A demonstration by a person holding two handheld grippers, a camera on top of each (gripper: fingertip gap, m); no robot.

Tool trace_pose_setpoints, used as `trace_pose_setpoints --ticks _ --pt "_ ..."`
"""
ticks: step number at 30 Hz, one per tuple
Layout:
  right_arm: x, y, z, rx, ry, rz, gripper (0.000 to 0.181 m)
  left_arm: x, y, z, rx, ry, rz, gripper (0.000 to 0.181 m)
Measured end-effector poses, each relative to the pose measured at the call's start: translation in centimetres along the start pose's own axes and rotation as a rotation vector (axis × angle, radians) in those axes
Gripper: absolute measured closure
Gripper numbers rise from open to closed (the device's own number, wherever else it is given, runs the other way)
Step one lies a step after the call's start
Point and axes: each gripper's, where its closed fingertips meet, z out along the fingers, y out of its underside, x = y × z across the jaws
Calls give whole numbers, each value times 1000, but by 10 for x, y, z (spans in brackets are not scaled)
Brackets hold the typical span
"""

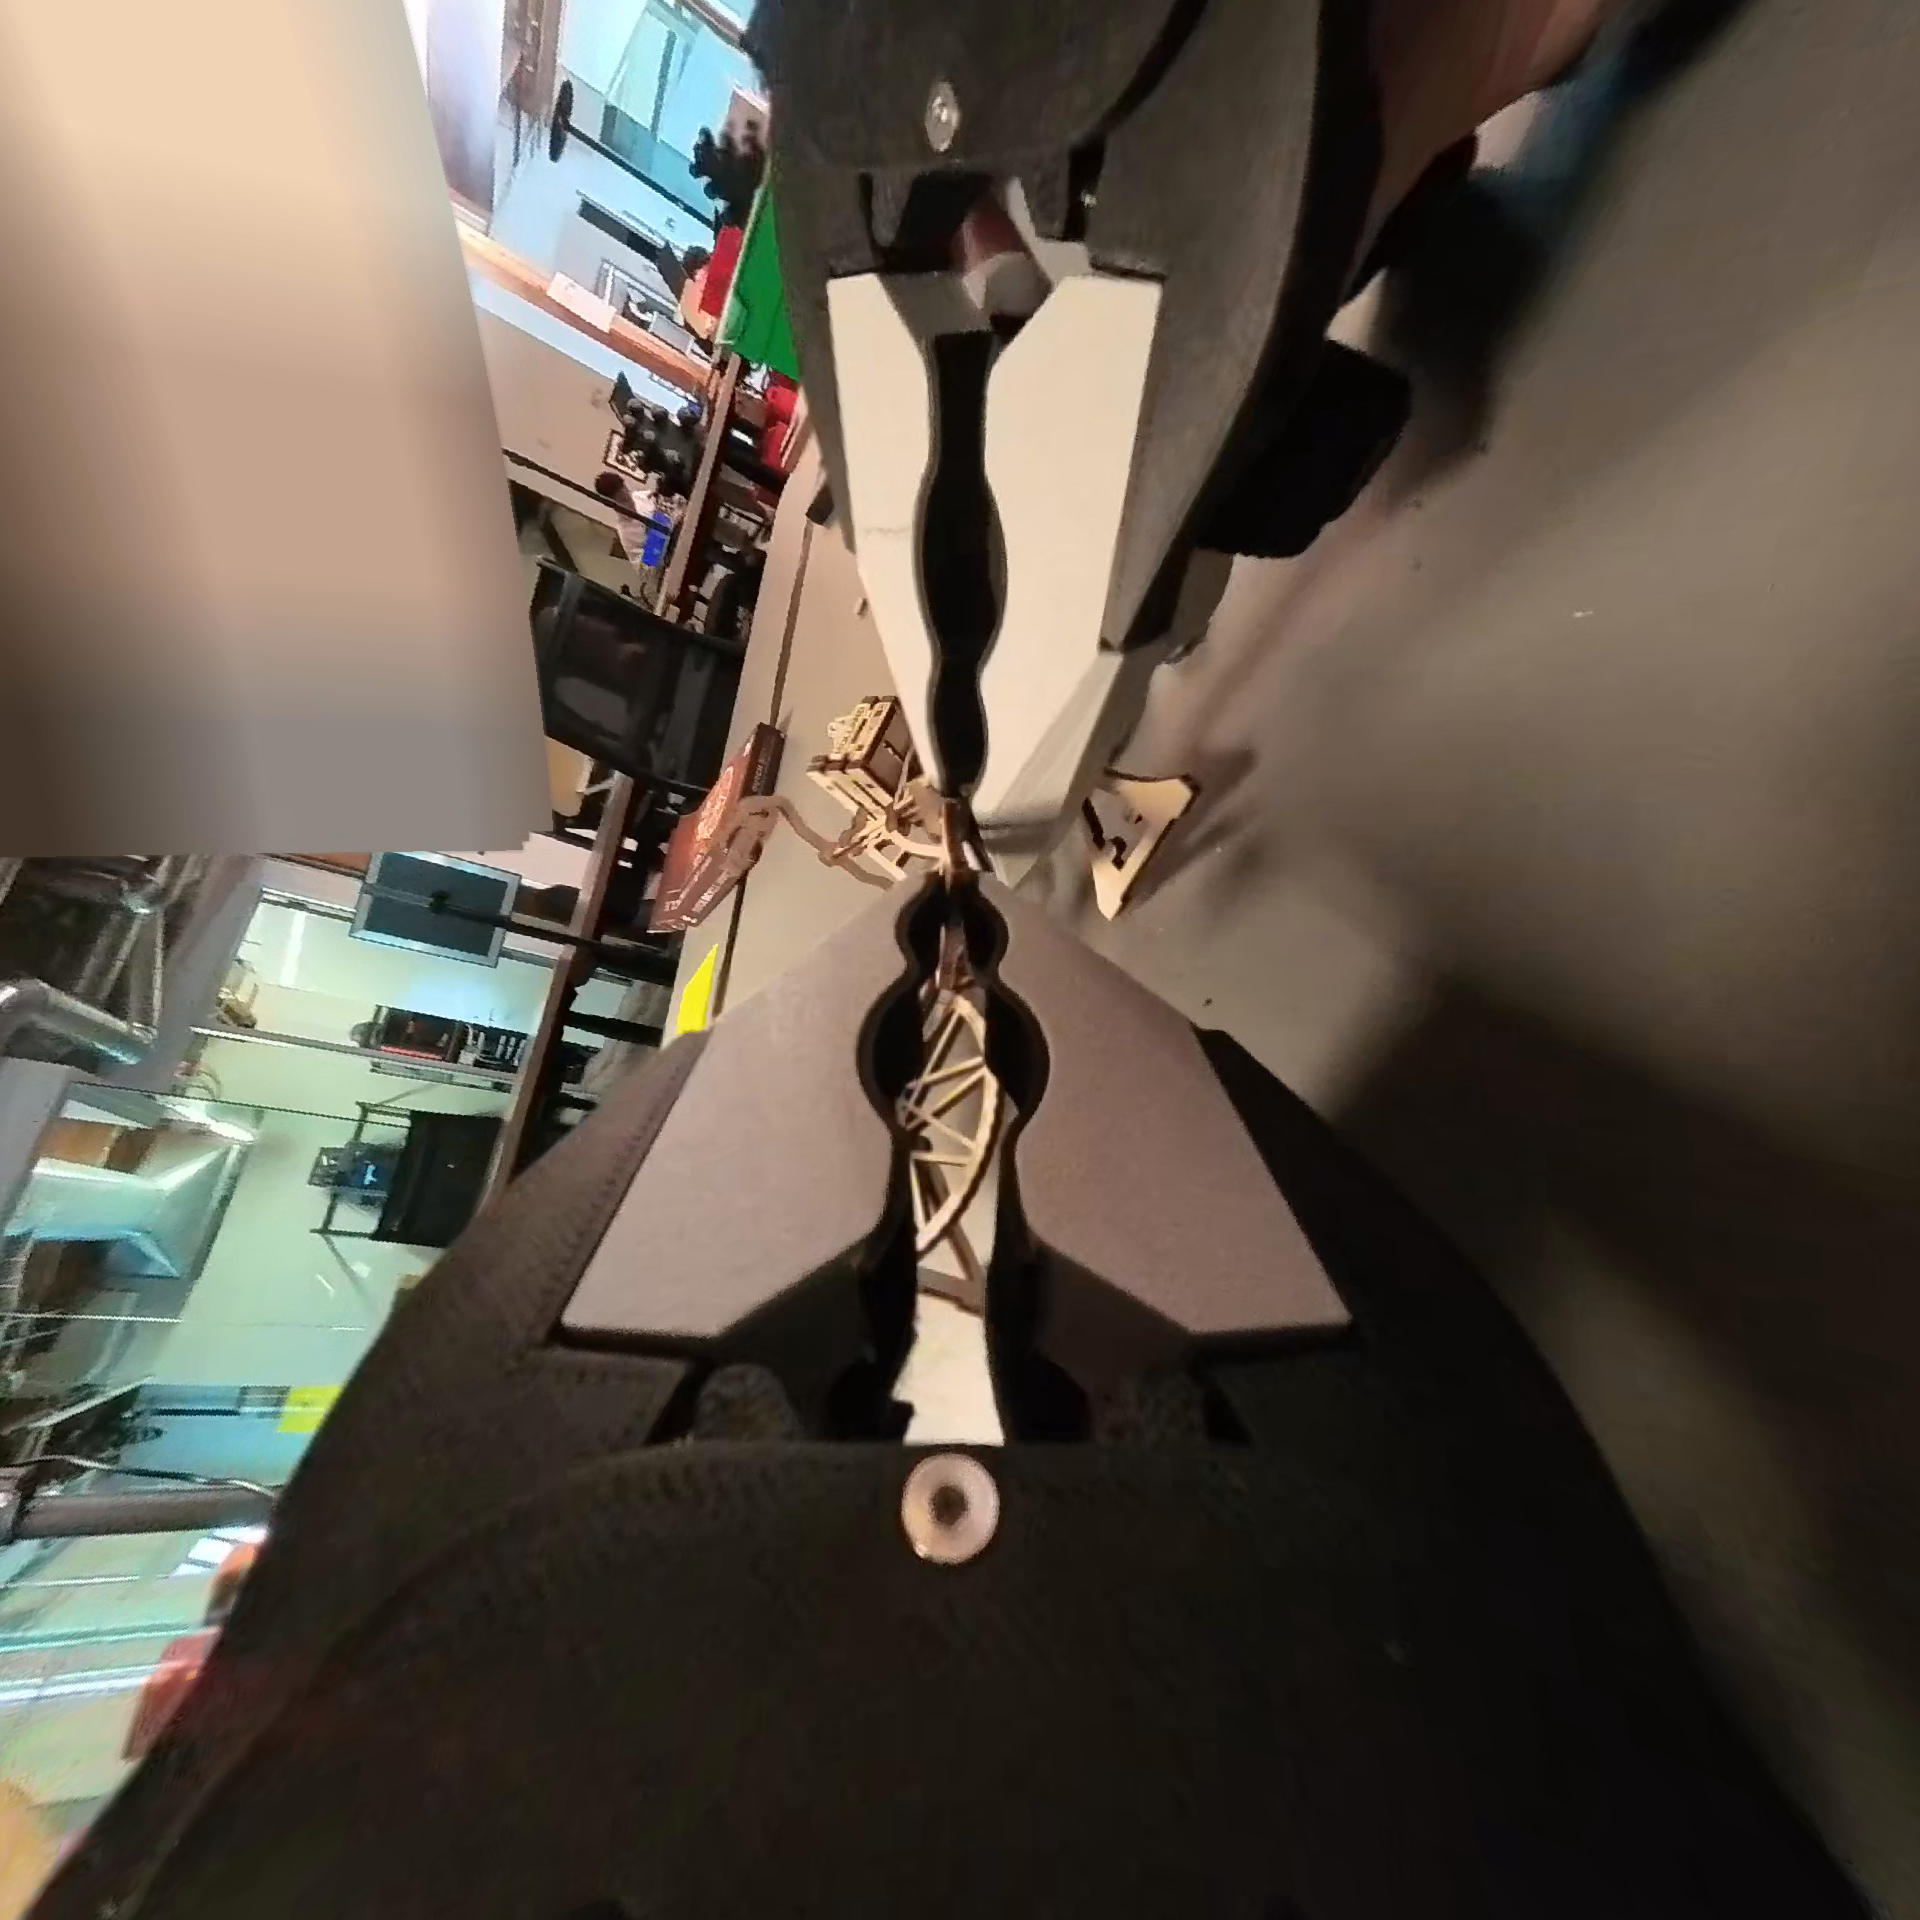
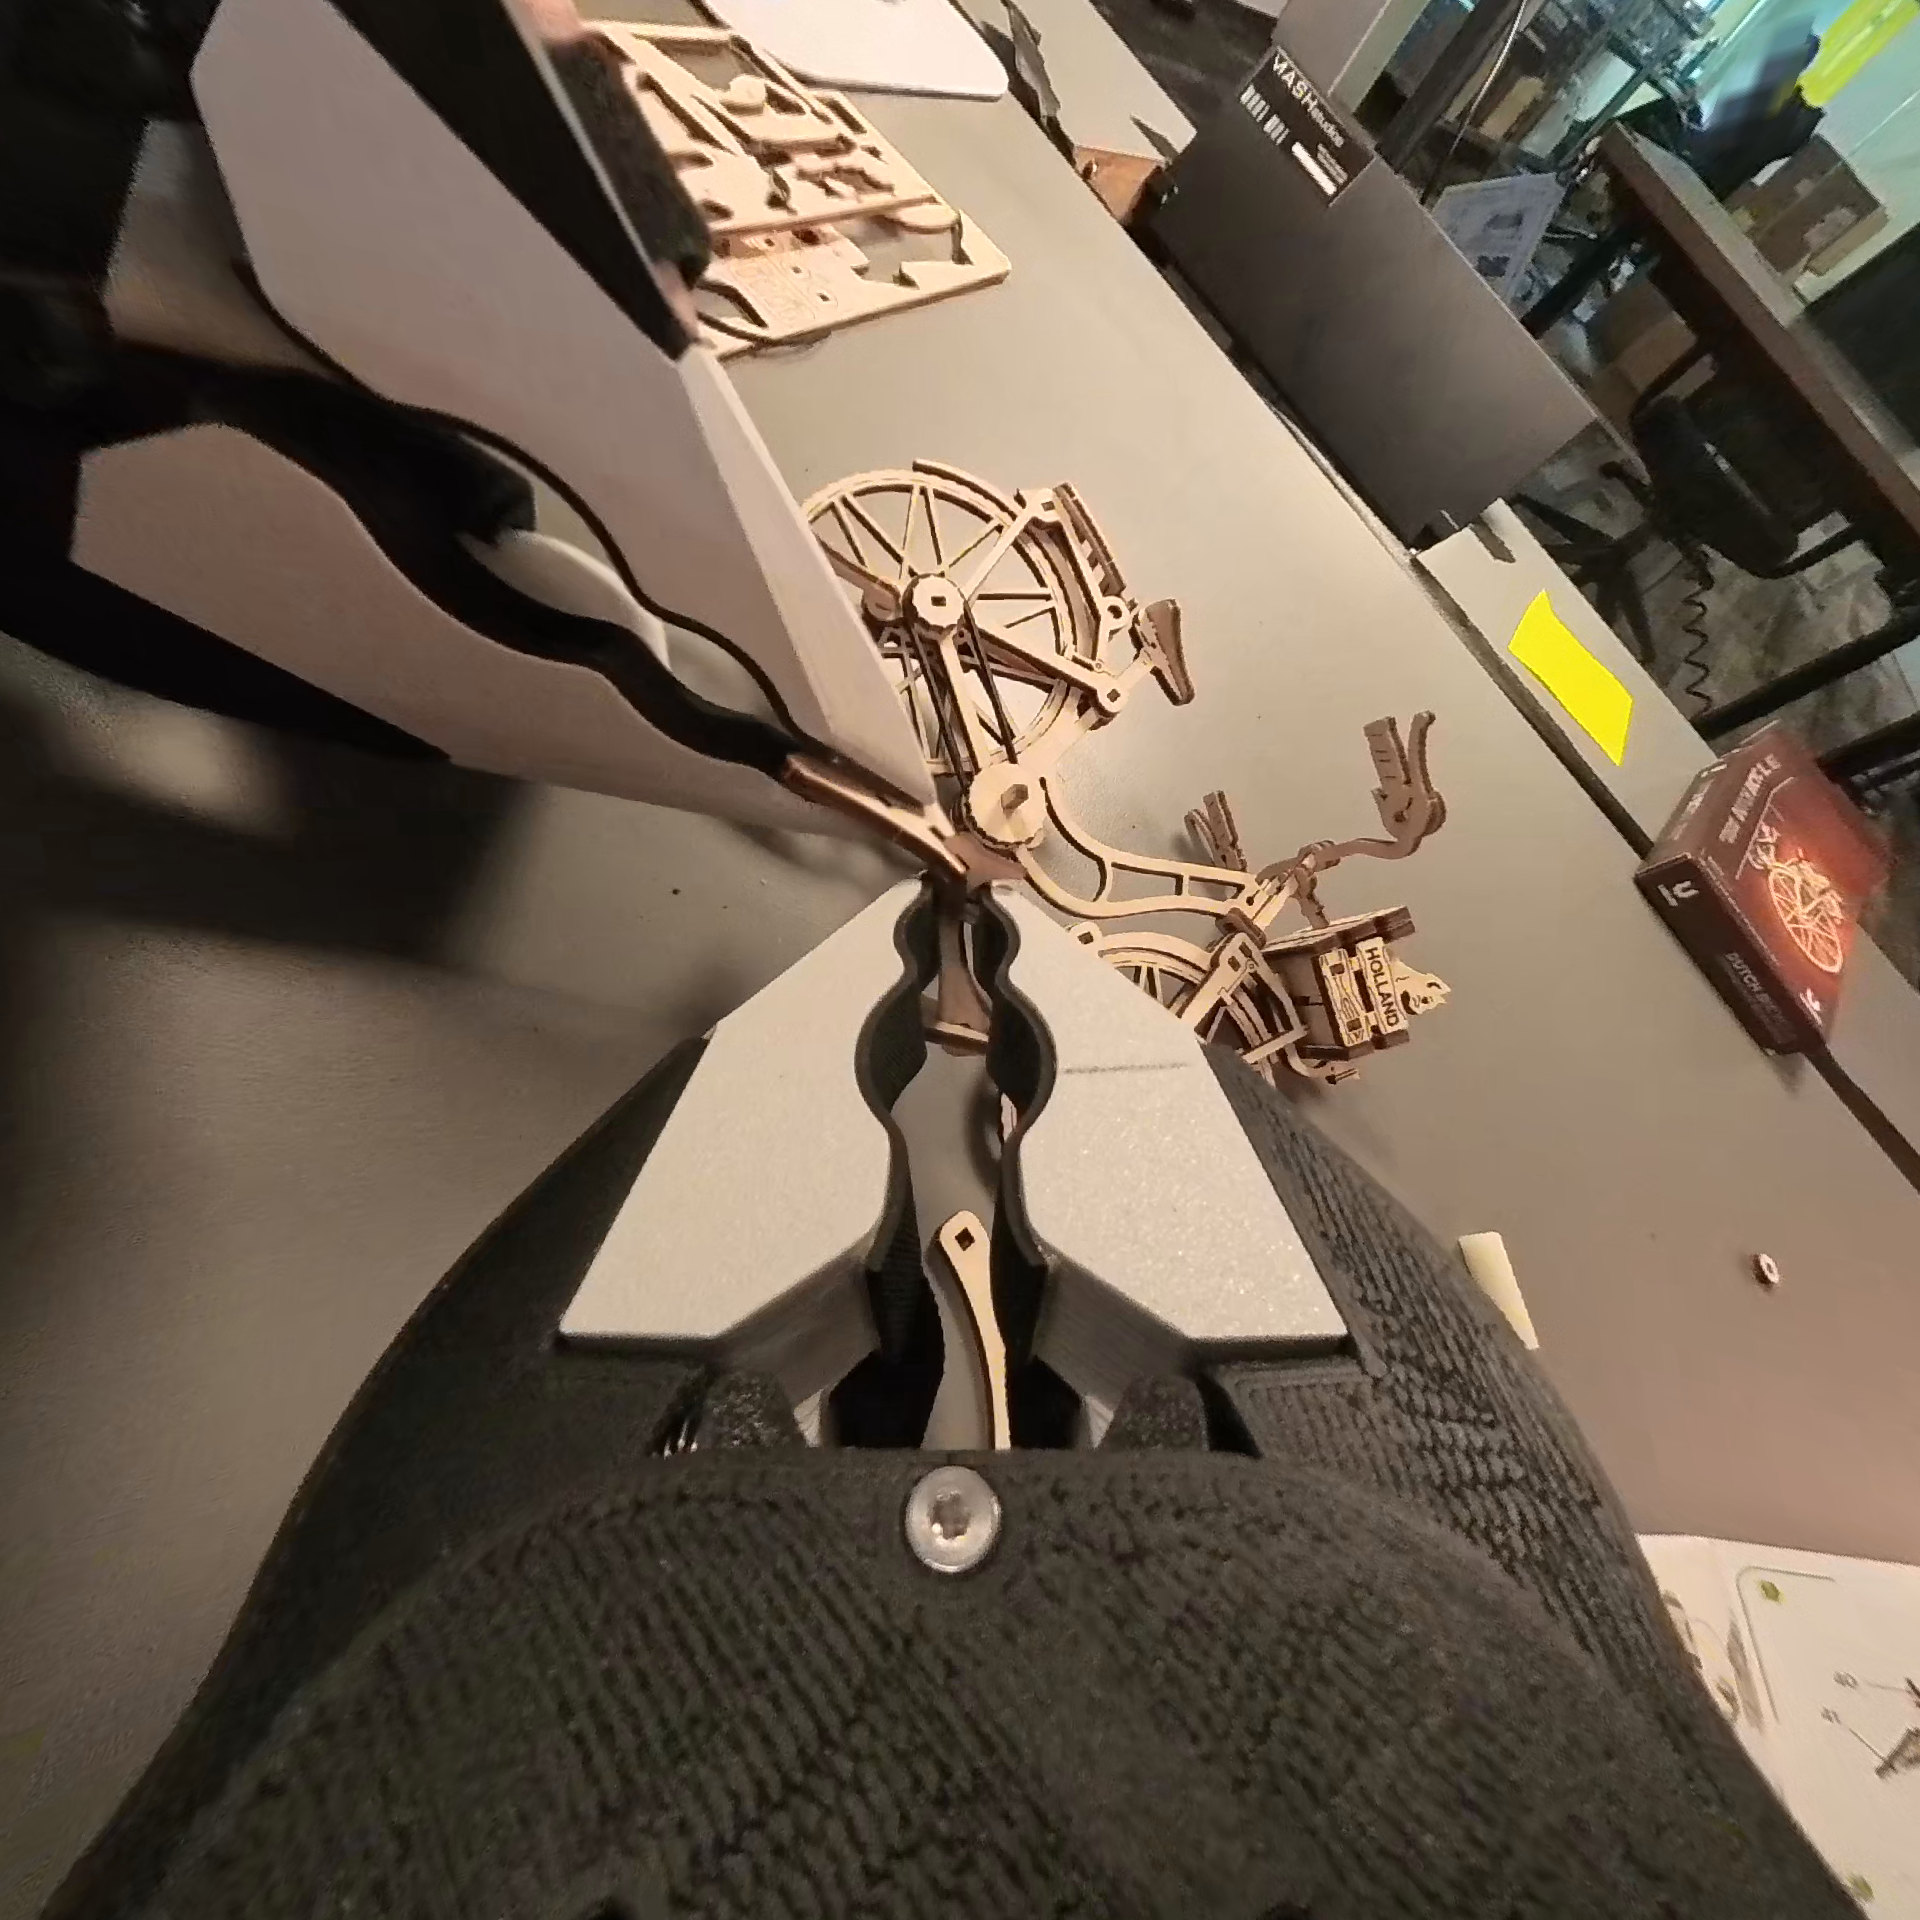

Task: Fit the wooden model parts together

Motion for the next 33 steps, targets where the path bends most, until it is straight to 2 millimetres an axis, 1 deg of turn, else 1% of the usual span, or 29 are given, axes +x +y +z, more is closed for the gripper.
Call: trace_pose_setpoints --ticks 3,7,9,12,15,17,20,22,26,29,31,33 --pt "-1 0 0 1 -8 9 177 0 -1 -1 2 -2 14 179" --pt "-2 5 2 -52 10 -1 178 5 2 2 -44 19 32 180" --pt "-1 8 3 -73 28 -17 178 6 2 3 -62 23 30 180" --pt "1 10 6 -102 38 5 178 6 4 6 -89 16 6 181" --pt "0 10 3 -106 66 -6 179 8 2 5 -73 17 15 180" --pt "1 12 7 -121 50 10 179 8 3 6 -84 17 -1 181" --pt "0 14 4 -142 109 -23 179 11 3 6 -73 34 -3 181" --pt "0 15 6 -150 86 0 179 11 2 6 -84 23 7 181" --pt "0 17 3 -159 125 -49 179 14 1 7 -63 49 5 181" --pt "1 16 8 -161 113 -54 180 13 0 7 -69 32 24 181" --pt "1 17 3 -166 140 -46 180 13 -1 8 -54 49 -4 180" --pt "0 17 2 -163 138 -44 180 15 -5 6 -47 40 21 181"
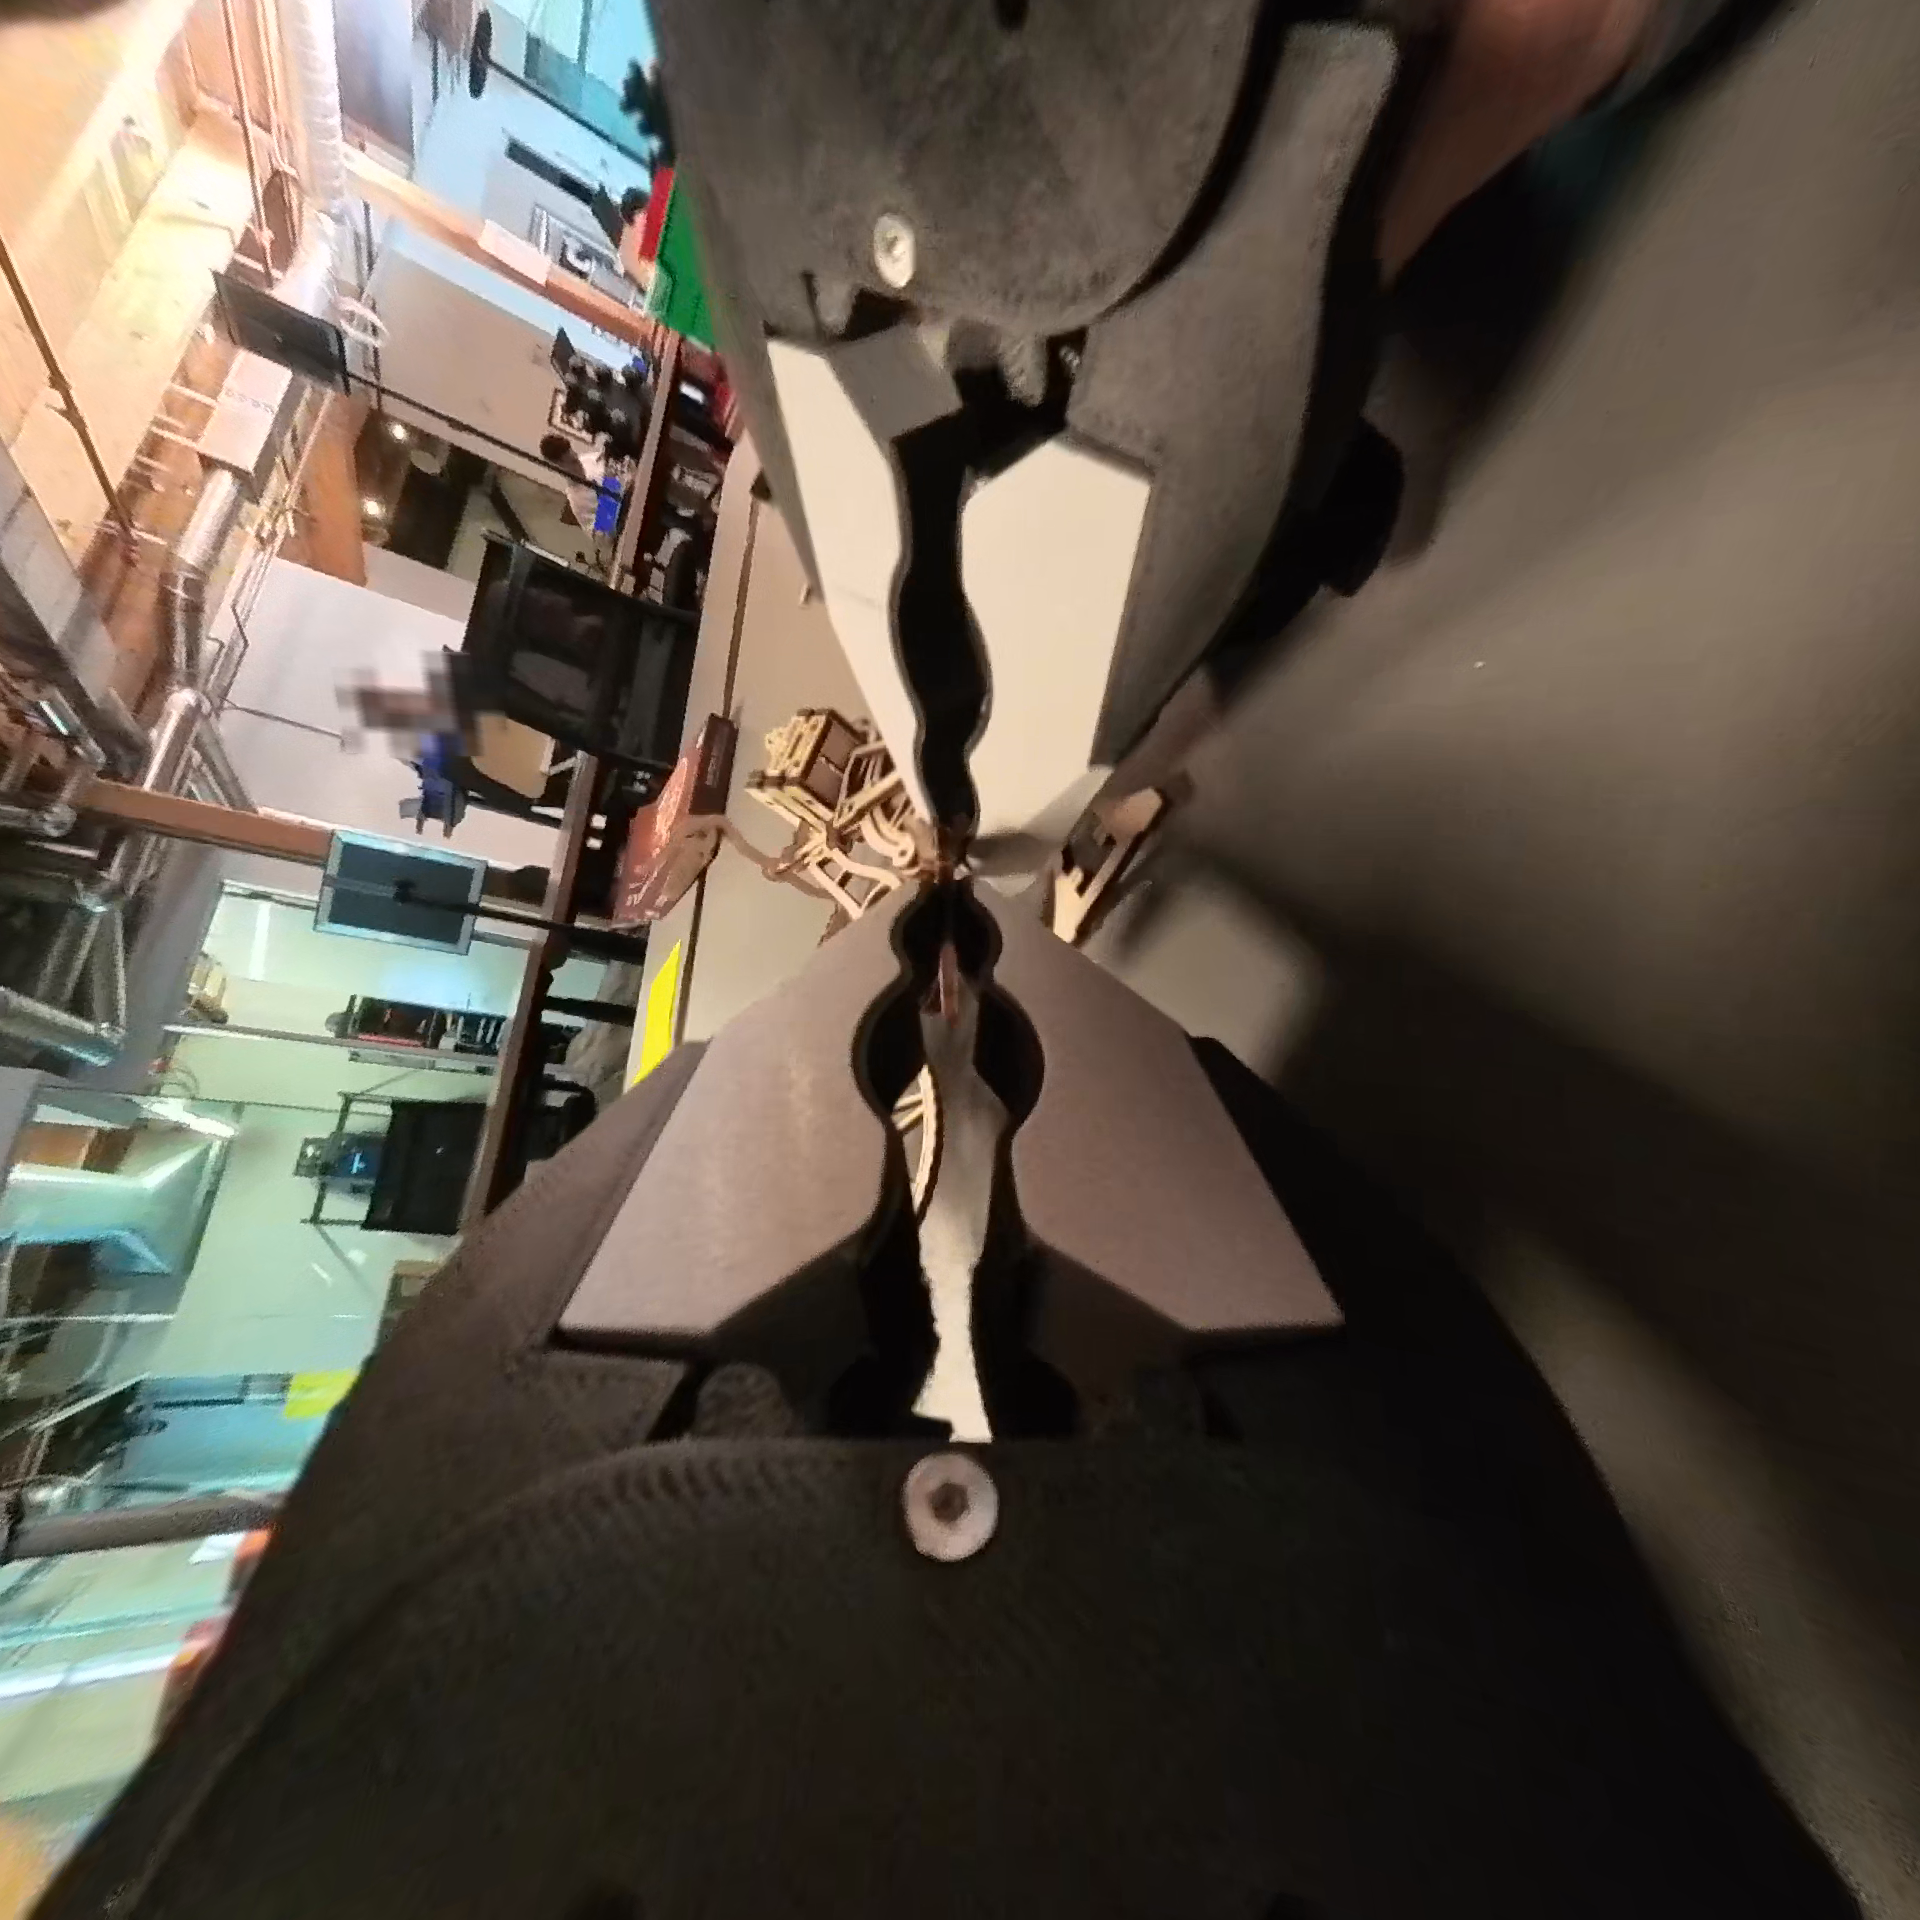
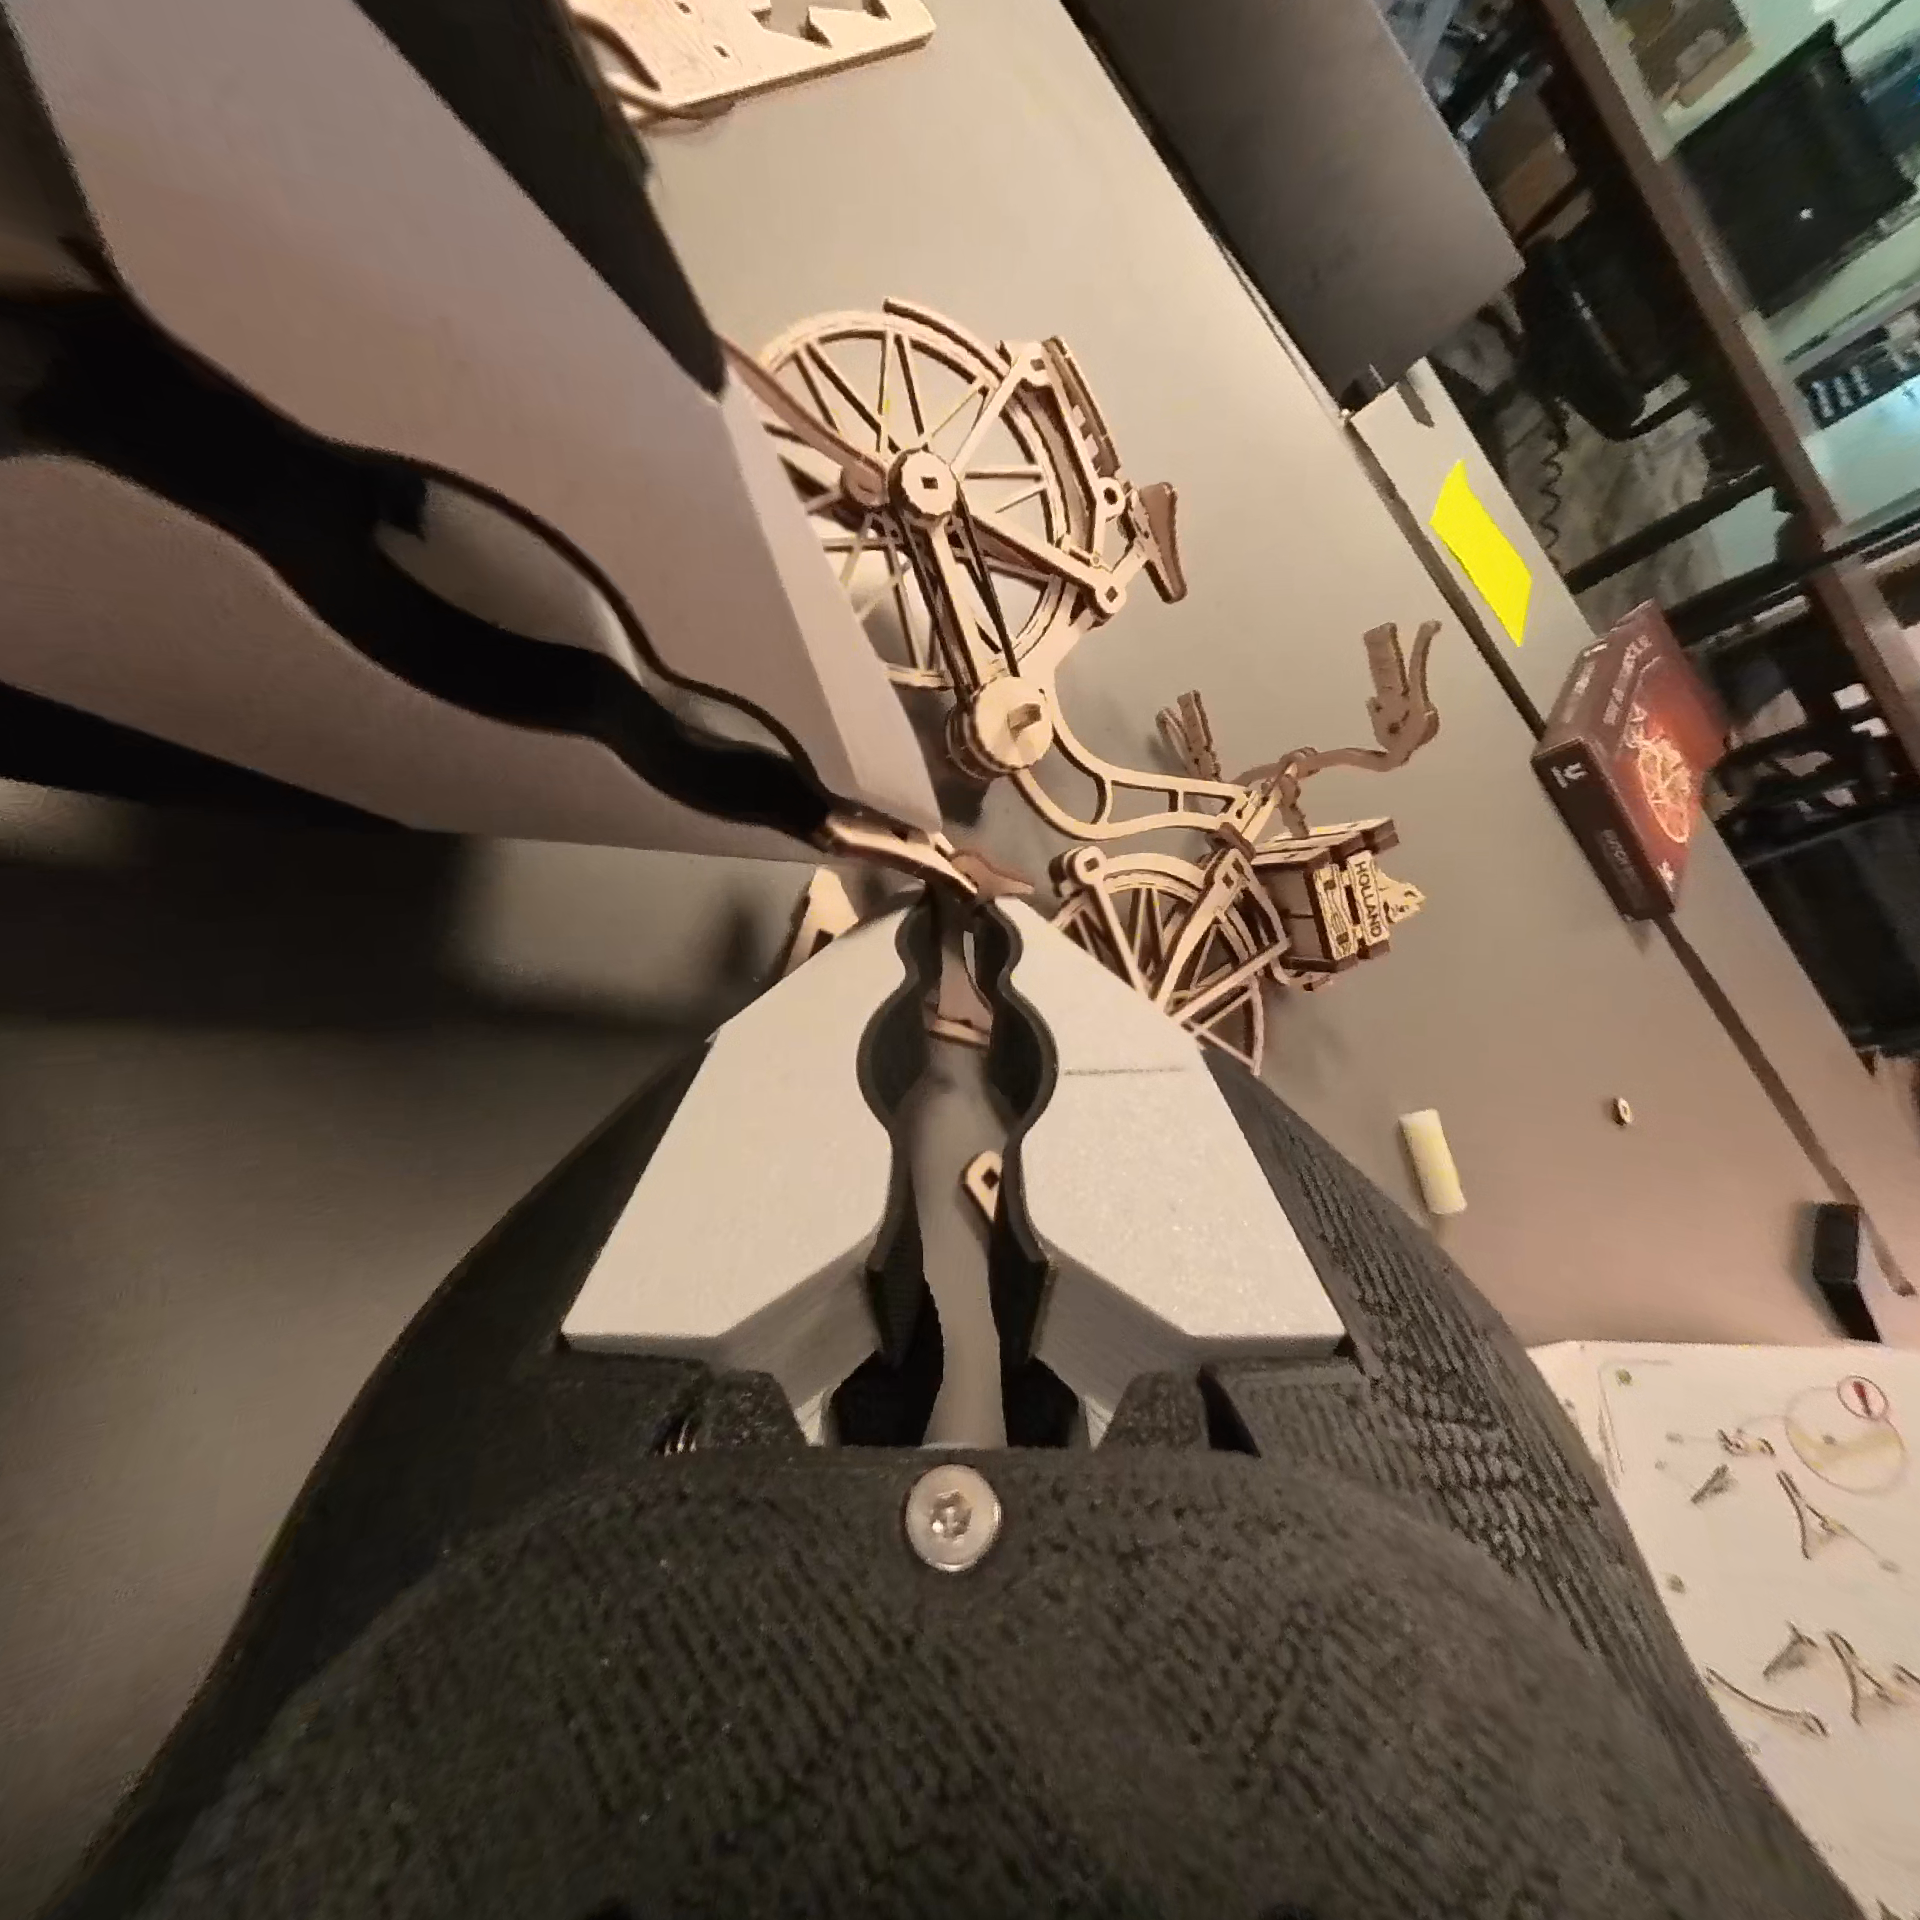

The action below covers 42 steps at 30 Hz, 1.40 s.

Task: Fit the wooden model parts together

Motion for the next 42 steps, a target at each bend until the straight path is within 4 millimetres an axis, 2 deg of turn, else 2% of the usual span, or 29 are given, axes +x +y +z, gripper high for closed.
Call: trace_pose_setpoints --ticks 2,4,7,9,12,14,16,18,19,22,24,26,29,32,36,38,41,42 --pt "2 1 4 -13 3 -2 179 -1 4 3 -26 -4 -9 181" --pt "1 1 -2 -6 18 13 180 -1 0 1 13 10 -22 181" --pt "3 0 5 -11 2 5 180 -2 4 4 -18 -2 -28 181" --pt "1 1 -2 -4 22 7 180 -1 -1 1 25 20 -43 181" --pt "3 -1 4 0 5 -6 180 -3 3 4 7 7 -52 181" --pt "3 -1 -2 18 16 0 179 -3 -3 2 46 17 -55 181" --pt "5 -3 4 23 -2 0 179 -6 -1 4 19 -18 -35 181" --pt "5 -4 -3 38 27 3 179 -6 -6 0 85 22 -84 181" --pt "6 -4 -3 49 17 15 179 -7 -7 1 69 -13 -37 180" --pt "11 -16 -6 126 14 57 178 -18 -8 -3 83 -57 -83 181" --pt "13 -24 -12 180 28 74 179 -25 -13 -9 101 -125 -31 181" --pt "15 -29 -15 190 68 31 178 -28 -14 -13 110 -158 18 181" --pt "15 -30 -17 181 97 12 179 -29 -13 -14 131 -143 -10 181" --pt "14 -29 -15 163 91 46 180 -27 -14 -13 112 -148 -1 181" --pt "11 -29 -14 170 -4 203 179 -28 -13 -11 92 -166 45 181" --pt "10 -30 -15 168 6 156 179 -28 -14 -14 107 -159 44 181" --pt "11 -29 -13 137 95 -35 180 -25 -12 -13 93 -136 35 181" --pt "11 -28 -12 132 96 -47 180 -25 -10 -12 85 -131 37 181"
